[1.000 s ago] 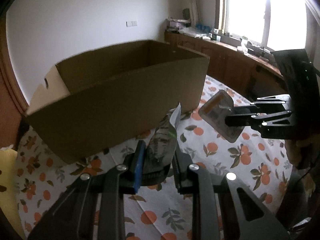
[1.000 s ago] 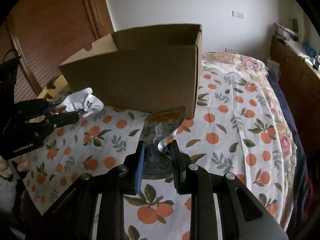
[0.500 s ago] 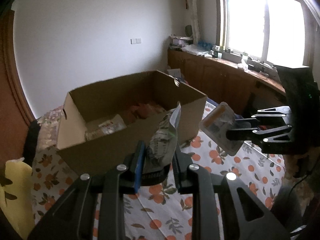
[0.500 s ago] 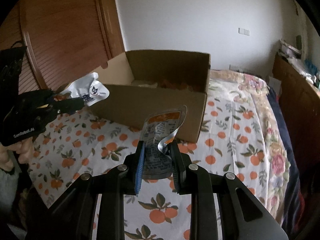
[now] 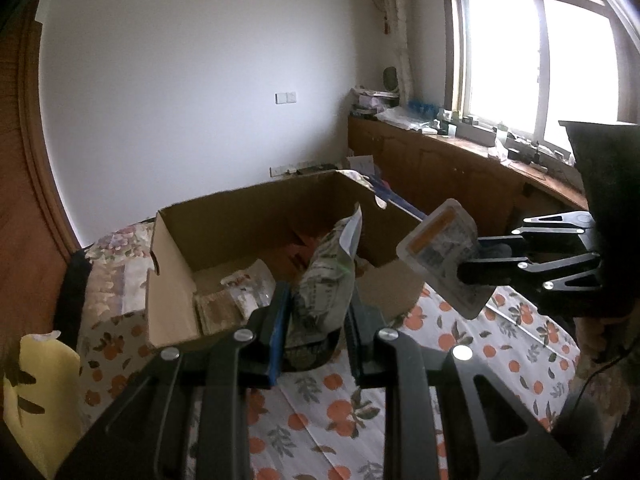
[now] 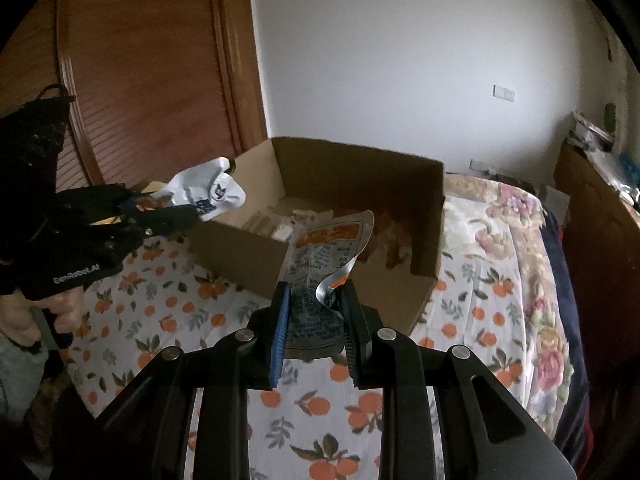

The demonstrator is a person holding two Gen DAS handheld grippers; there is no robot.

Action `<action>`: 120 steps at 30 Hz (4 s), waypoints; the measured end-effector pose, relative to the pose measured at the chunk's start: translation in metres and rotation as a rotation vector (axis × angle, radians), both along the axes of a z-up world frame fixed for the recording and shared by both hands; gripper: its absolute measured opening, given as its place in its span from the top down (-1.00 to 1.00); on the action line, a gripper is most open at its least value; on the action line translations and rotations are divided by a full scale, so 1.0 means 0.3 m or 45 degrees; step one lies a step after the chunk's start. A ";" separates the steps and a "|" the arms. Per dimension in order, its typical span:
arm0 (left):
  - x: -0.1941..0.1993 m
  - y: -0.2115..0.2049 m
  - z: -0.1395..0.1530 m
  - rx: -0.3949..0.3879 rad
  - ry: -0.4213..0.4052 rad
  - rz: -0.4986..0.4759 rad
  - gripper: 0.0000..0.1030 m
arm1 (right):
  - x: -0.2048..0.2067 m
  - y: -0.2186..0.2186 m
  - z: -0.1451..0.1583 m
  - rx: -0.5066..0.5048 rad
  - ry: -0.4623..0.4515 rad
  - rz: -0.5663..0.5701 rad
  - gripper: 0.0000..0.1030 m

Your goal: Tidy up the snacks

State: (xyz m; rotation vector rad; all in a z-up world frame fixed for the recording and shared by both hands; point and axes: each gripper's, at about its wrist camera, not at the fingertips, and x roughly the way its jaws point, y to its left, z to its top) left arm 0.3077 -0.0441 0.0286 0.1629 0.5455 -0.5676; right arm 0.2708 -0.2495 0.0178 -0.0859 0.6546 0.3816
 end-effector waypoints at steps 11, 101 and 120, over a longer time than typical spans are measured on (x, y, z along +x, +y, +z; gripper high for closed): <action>0.163 0.044 0.066 -0.030 -0.036 0.037 0.56 | 0.118 0.058 0.060 -0.015 -0.049 0.035 0.56; -0.472 0.070 0.128 -0.050 -0.187 0.277 -0.32 | -0.362 0.034 0.139 0.089 -0.184 -0.154 0.01; -0.653 0.058 0.112 -0.134 -0.268 0.310 -0.59 | -0.537 0.010 0.131 0.098 -0.272 -0.230 -0.88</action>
